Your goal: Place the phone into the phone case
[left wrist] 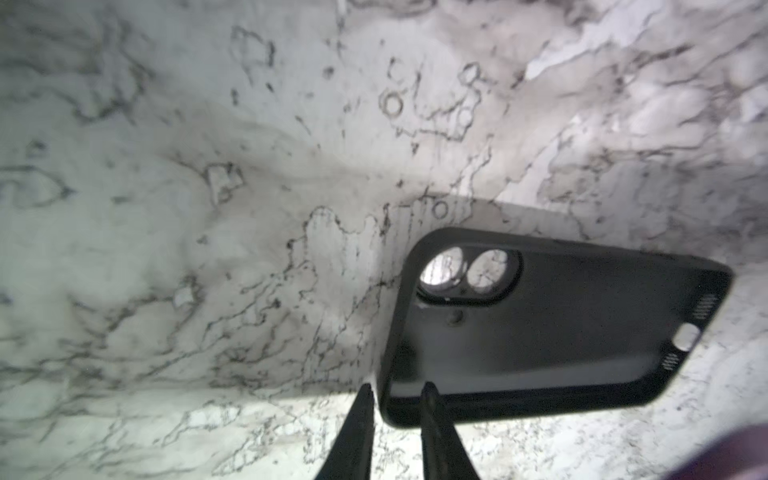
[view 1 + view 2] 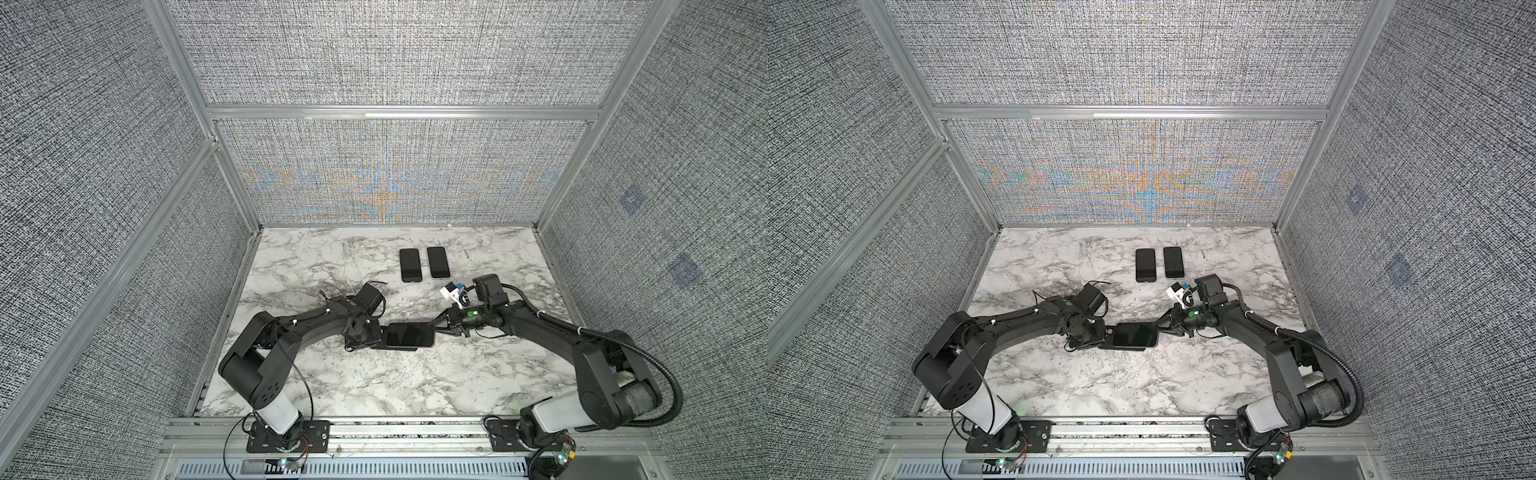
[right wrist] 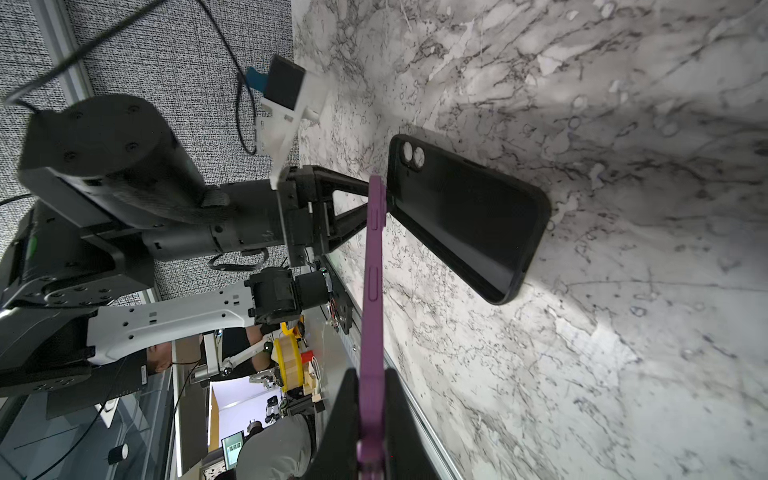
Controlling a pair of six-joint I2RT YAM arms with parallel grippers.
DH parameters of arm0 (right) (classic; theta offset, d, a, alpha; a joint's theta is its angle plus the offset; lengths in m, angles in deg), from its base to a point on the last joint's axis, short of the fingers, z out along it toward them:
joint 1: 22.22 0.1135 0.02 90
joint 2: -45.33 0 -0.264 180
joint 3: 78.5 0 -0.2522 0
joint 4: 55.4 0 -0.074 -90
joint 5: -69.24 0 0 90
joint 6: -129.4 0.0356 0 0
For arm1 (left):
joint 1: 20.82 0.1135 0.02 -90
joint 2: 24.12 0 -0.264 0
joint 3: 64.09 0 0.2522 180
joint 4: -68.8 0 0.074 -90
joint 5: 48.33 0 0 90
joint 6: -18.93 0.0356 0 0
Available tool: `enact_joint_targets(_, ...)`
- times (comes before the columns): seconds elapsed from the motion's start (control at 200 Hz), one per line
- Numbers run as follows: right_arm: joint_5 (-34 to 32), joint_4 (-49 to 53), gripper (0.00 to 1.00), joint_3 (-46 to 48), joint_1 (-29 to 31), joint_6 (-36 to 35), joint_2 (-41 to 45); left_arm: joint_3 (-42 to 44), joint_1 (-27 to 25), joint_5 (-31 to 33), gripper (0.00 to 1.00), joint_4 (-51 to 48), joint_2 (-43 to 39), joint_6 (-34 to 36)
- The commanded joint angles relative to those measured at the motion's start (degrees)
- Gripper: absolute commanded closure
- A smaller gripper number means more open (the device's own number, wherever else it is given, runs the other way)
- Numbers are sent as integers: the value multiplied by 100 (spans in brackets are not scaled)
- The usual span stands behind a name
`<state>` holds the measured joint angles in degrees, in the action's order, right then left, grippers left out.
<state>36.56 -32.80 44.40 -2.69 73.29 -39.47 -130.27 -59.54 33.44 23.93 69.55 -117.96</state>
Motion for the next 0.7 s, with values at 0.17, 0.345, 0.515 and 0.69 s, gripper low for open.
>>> enact_joint_targets(0.17,91,296,100,-367,113,-246,-467,516,445,-652,71,854,-695,16)
enact_joint_targets(0.345,79,354,100,-582,151,-295,-732,682,690,-1092,65,1300,-708,-15)
enact_joint_targets(0.515,59,437,100,-762,161,-317,-990,623,743,-1135,52,1326,-623,-4)
enact_joint_targets(0.69,52,521,100,-896,156,-363,-1199,645,842,-1249,49,1441,-531,-22)
